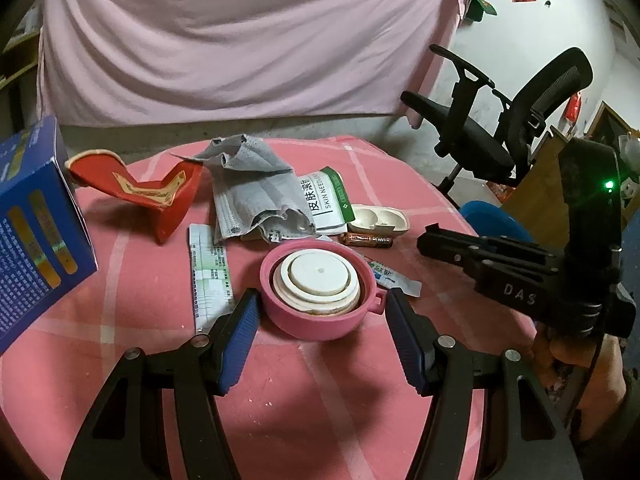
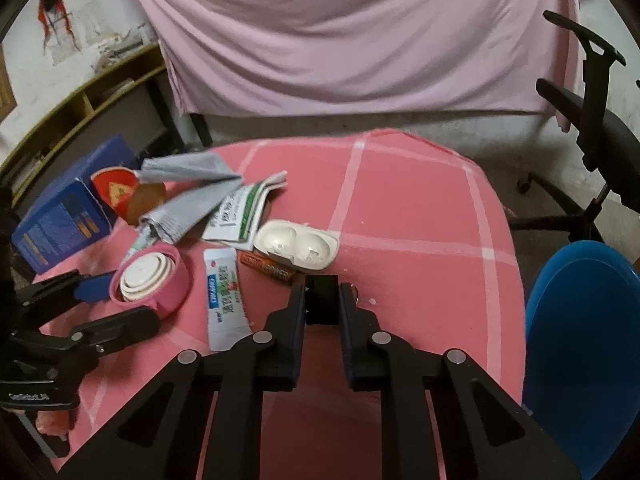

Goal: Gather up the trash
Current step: 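Grasp the pink tape roll with the left tool and lift it, then carry the pink tape roll over the bucket and open the left tool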

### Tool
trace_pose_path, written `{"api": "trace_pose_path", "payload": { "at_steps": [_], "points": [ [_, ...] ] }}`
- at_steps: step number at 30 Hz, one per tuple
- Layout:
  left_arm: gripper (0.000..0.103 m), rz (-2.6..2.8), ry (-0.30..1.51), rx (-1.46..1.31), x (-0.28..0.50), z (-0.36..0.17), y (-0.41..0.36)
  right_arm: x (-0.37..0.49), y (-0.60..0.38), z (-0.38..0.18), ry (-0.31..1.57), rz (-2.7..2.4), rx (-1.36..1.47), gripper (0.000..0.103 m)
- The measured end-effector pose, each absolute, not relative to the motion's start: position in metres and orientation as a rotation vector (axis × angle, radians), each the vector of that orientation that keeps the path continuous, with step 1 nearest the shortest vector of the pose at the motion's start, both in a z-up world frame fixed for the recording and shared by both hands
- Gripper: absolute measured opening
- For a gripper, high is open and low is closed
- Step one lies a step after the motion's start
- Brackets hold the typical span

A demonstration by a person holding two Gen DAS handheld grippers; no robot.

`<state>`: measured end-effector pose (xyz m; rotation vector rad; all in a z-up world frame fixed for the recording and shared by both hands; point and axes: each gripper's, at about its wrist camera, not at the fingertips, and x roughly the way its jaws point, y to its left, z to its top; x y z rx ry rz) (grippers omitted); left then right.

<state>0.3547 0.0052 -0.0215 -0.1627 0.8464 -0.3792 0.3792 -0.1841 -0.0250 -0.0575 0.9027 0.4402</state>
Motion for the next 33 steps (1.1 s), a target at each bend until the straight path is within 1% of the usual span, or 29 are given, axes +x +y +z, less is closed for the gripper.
{"api": "trace_pose_path", "payload": {
  "at_steps": [6,9,18,21,25,33],
  "points": [
    [0.057,-0.380,0.803,-0.154,0.347,-0.017,0.003,0.371,-0.189,-0.015,0.841,0.449,-0.012,0.014],
    [0.057,-0.388,0.746,-0.170,0.339,-0.010,0.004,0.363,-0.193,-0.007,0.777,0.460,0.004,0.014],
    [0.057,-0.361,0.435,-0.155,0.299,0.030,-0.017,0.324,-0.217,0.029,0.453,0.456,0.070,0.014],
    [0.057,-0.374,0.359,-0.157,0.292,0.044,-0.034,0.311,-0.223,0.045,0.349,0.426,0.065,0.014],
    [0.057,-0.420,0.302,-0.170,0.295,0.060,-0.067,0.296,-0.247,0.063,0.238,0.370,0.085,0.014],
    [0.058,-0.513,0.252,-0.140,0.306,0.075,-0.137,0.276,-0.301,0.079,0.144,0.243,0.103,0.014]
  ]
}}
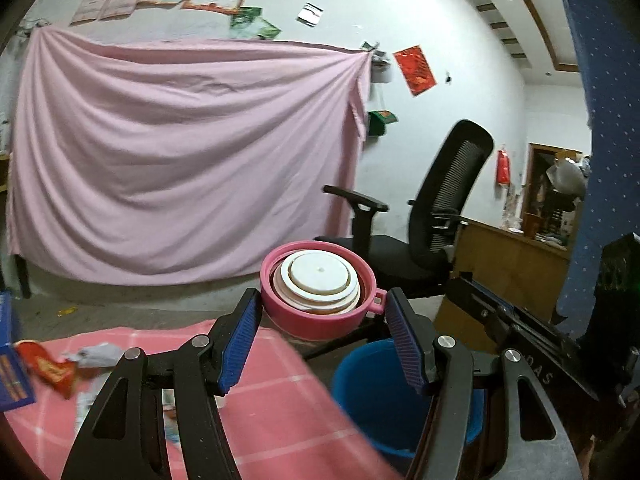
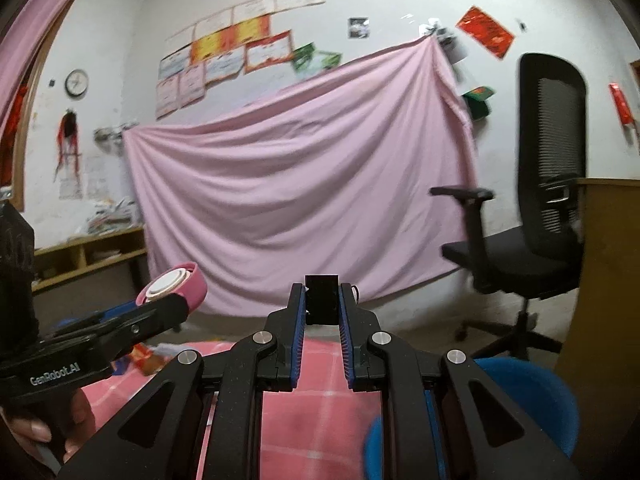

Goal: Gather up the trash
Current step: 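Carry the pink tape roll over the bucket and open the left tool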

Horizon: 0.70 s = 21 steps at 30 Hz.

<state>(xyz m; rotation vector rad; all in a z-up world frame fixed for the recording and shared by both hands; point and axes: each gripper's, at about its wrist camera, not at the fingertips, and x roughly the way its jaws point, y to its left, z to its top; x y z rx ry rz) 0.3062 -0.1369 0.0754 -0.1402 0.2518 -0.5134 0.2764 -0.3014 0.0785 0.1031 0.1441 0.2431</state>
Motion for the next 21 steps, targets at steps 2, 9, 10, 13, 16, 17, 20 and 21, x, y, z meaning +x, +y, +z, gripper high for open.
{"api": "trace_pose_path", "payload": {
  "at_steps": [2,9,10,13,16,17,20,21],
  "points": [
    [0.058,-0.533,0.267,-0.128,0.314,0.074,-0.156,0.272,-0.314,0.078,0.137,0.217,0.103,0.014],
    [0.058,-0.581,0.387,-0.084,0.324,0.059,-0.205,0.267,-0.362,0.062,0.185,0.129,0.136,0.014],
    [0.057,-0.586,0.417,-0.076,0.328,0.055,-0.213,0.268,-0.368,0.060,0.202,0.120,0.145,0.014],
    [0.049,-0.602,0.486,-0.075,0.338,0.046,-0.231,0.272,-0.383,0.048,0.257,0.094,0.167,0.014],
    [0.049,-0.615,0.554,-0.079,0.351,0.037,-0.245,0.277,-0.394,0.036,0.314,0.073,0.177,0.014],
    [0.049,-0.617,0.581,-0.081,0.355,0.034,-0.250,0.278,-0.397,0.033,0.326,0.070,0.181,0.014],
    [0.049,-0.613,0.642,-0.090,0.366,0.025,-0.259,0.284,-0.405,0.020,0.382,0.061,0.199,0.014],
    [0.049,-0.611,0.654,-0.096,0.368,0.023,-0.259,0.285,-0.407,0.017,0.397,0.062,0.210,0.014]
  ]
}}
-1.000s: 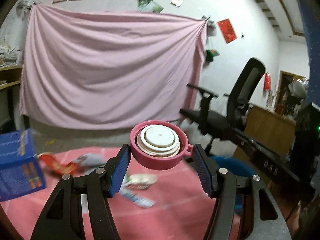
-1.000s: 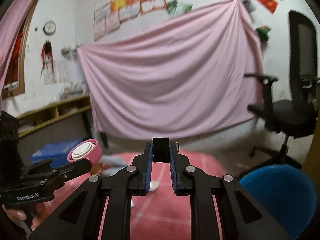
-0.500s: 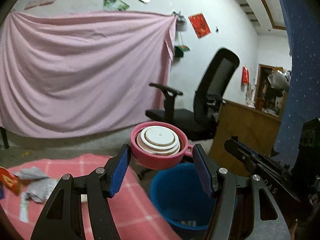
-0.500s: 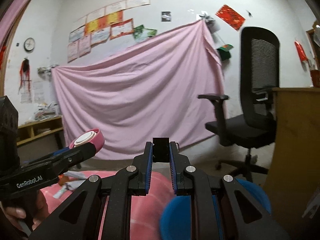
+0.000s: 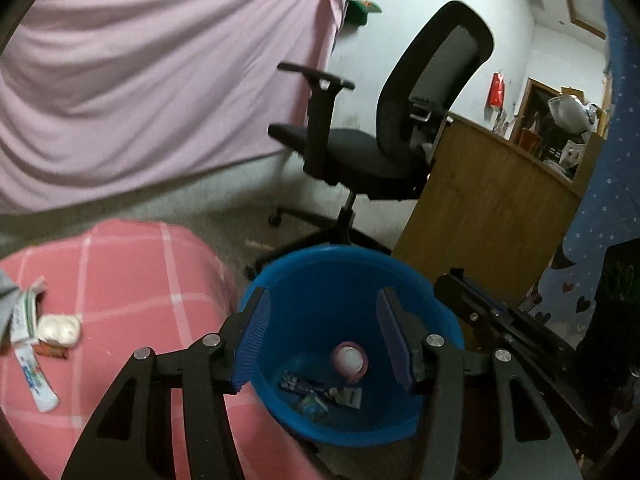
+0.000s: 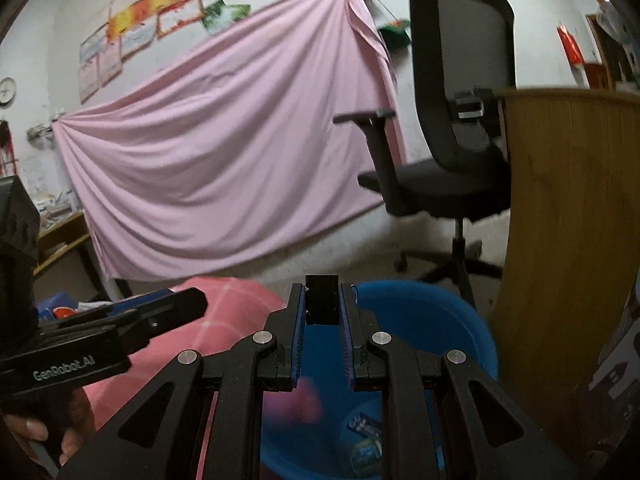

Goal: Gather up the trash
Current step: 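Carry the pink tape roll over the bucket and open the left tool, then move both tools back over the table toward the remaining trash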

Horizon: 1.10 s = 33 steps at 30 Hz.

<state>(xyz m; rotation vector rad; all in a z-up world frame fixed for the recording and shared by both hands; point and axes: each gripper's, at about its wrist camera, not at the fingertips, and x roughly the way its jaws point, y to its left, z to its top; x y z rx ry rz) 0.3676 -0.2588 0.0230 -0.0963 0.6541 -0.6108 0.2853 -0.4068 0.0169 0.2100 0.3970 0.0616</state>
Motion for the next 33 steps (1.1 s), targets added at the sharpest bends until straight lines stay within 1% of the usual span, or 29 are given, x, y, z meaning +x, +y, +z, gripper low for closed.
{"api": "trace_pose_path", "payload": {
  "at_steps": [5,7,8,9,11,13,14,15,16,17,18,19,20,21,22,23,25,28,30,32,33],
  "points": [
    [0.049,-0.587,0.680,-0.136,0.372,0.019,-0.251,0.294,-0.411,0.006,0.469,0.065,0.230,0.015],
    [0.050,-0.576,0.678,-0.142,0.371,0.020,-0.244,0.296,-0.411,0.003,0.485,0.066,0.232,0.018],
    [0.050,-0.572,0.679,-0.144,0.372,0.021,-0.242,0.296,-0.411,0.003,0.490,0.064,0.235,0.024],
    [0.050,-0.569,0.678,-0.150,0.372,0.023,-0.239,0.296,-0.411,0.002,0.491,0.064,0.237,0.033],
    [0.053,-0.561,0.673,-0.159,0.368,0.024,-0.230,0.295,-0.412,0.003,0.486,0.063,0.241,0.034],
    [0.061,-0.548,0.661,-0.170,0.365,0.027,-0.221,0.293,-0.411,0.005,0.481,0.062,0.238,0.035],
    [0.062,-0.544,0.655,-0.174,0.364,0.028,-0.217,0.294,-0.411,0.005,0.479,0.061,0.237,0.039],
    [0.066,-0.538,0.648,-0.178,0.364,0.030,-0.213,0.293,-0.411,0.006,0.472,0.060,0.239,0.045],
    [0.070,-0.530,0.639,-0.181,0.363,0.032,-0.208,0.292,-0.411,0.007,0.464,0.060,0.243,0.047],
    [0.072,-0.524,0.631,-0.184,0.362,0.034,-0.204,0.293,-0.411,0.009,0.459,0.062,0.245,0.049],
    [0.079,-0.519,0.622,-0.190,0.361,0.036,-0.201,0.293,-0.410,0.010,0.450,0.063,0.245,0.051],
    [0.089,-0.515,0.605,-0.203,0.359,0.038,-0.194,0.292,-0.409,0.013,0.442,0.064,0.242,0.051],
    [0.094,-0.513,0.584,-0.220,0.357,0.039,-0.189,0.293,-0.408,0.015,0.435,0.064,0.241,0.054],
    [0.101,-0.502,0.554,-0.238,0.354,0.042,-0.183,0.292,-0.407,0.017,0.425,0.064,0.241,0.062],
    [0.101,-0.473,0.510,-0.258,0.349,0.045,-0.175,0.291,-0.405,0.020,0.410,0.066,0.244,0.068],
    [0.101,-0.455,0.482,-0.262,0.346,0.048,-0.169,0.290,-0.404,0.022,0.393,0.070,0.248,0.077],
    [0.101,-0.420,0.452,-0.237,0.341,0.052,-0.161,0.288,-0.401,0.028,0.359,0.075,0.249,0.080],
    [0.101,-0.361,0.422,-0.194,0.333,0.055,-0.151,0.285,-0.393,0.037,0.317,0.085,0.241,0.088],
    [0.101,-0.345,0.398,-0.182,0.326,0.055,-0.143,0.284,-0.390,0.042,0.293,0.094,0.242,0.099],
    [0.101,-0.321,0.372,-0.176,0.319,0.055,-0.134,0.281,-0.385,0.047,0.259,0.100,0.242,0.103],
    [0.101,-0.310,0.362,-0.172,0.317,0.056,-0.130,0.279,-0.382,0.050,0.241,0.103,0.238,0.103]
  ]
}}
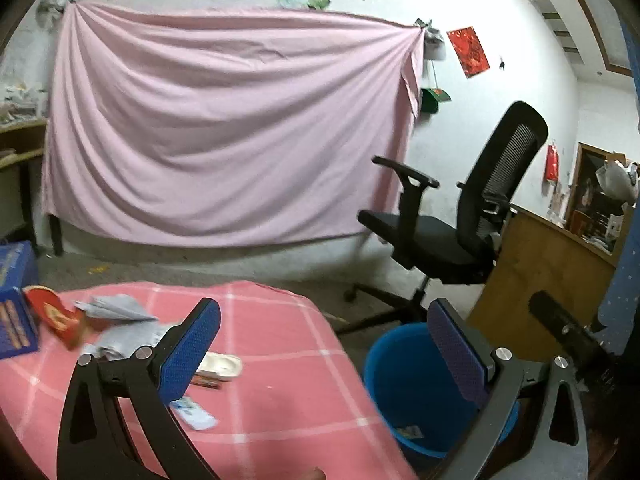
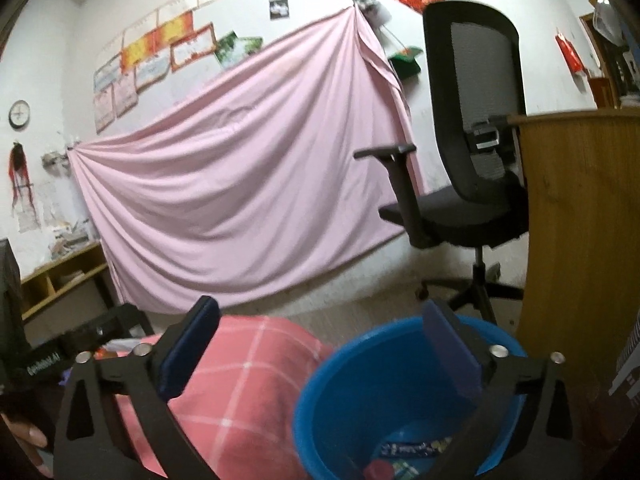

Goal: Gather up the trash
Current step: 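Move both tools back over the table toward the remaining trash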

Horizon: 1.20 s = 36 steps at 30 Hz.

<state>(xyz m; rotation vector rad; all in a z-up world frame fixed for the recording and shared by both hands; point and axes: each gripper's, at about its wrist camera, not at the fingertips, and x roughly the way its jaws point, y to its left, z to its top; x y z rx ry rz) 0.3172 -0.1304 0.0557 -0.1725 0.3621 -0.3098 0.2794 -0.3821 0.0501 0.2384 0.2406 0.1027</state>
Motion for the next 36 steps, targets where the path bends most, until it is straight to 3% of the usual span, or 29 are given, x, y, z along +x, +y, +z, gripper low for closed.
{"api": "trace_pose_path", "payload": {
  "at_steps": [21,36],
  "points": [
    [0.101,-0.040,0.203,-0.150,0.265,0.054,0.000,0.276,-0.281,0.084,0.085,0.243,0.162,0.103],
    [0.101,-0.009,0.388,-0.152,0.278,0.012,0.060,0.311,-0.205,0.058,0.274,0.319,0.043,0.103]
  ]
}}
